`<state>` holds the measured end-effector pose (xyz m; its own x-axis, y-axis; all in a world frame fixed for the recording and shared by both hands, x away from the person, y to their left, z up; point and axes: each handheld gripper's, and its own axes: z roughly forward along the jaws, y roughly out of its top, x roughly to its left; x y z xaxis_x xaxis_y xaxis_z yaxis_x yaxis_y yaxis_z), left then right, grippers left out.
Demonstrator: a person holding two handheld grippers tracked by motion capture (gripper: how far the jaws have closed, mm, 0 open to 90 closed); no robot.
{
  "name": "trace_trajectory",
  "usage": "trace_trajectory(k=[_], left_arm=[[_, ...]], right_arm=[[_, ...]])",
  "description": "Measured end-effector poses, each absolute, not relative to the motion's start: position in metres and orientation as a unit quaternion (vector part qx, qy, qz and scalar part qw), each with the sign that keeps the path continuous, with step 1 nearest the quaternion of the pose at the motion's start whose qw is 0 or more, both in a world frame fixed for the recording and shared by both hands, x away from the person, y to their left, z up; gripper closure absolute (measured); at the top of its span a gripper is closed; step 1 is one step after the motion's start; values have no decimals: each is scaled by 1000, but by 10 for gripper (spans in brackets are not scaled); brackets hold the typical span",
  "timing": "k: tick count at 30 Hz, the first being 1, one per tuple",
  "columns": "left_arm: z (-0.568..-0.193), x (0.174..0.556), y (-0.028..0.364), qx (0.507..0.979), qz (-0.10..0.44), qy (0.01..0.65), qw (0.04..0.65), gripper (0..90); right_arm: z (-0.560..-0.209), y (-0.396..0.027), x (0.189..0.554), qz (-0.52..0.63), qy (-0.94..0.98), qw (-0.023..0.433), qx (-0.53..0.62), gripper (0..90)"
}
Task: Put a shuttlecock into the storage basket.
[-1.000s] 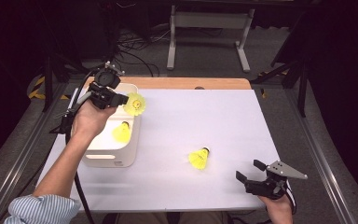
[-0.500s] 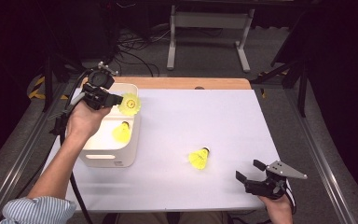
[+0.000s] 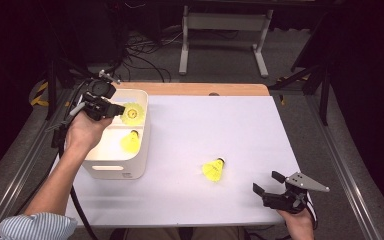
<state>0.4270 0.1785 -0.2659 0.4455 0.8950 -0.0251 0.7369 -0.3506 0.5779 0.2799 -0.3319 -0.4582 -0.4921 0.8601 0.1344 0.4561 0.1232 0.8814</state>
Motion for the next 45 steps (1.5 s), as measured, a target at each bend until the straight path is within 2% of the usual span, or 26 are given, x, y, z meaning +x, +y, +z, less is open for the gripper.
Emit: trace_trajectory(k=[45], left_arm=[[-299, 440, 196, 800, 147, 531, 239, 892]], right_arm=[[-459, -332, 280, 477, 721, 210, 457, 97]])
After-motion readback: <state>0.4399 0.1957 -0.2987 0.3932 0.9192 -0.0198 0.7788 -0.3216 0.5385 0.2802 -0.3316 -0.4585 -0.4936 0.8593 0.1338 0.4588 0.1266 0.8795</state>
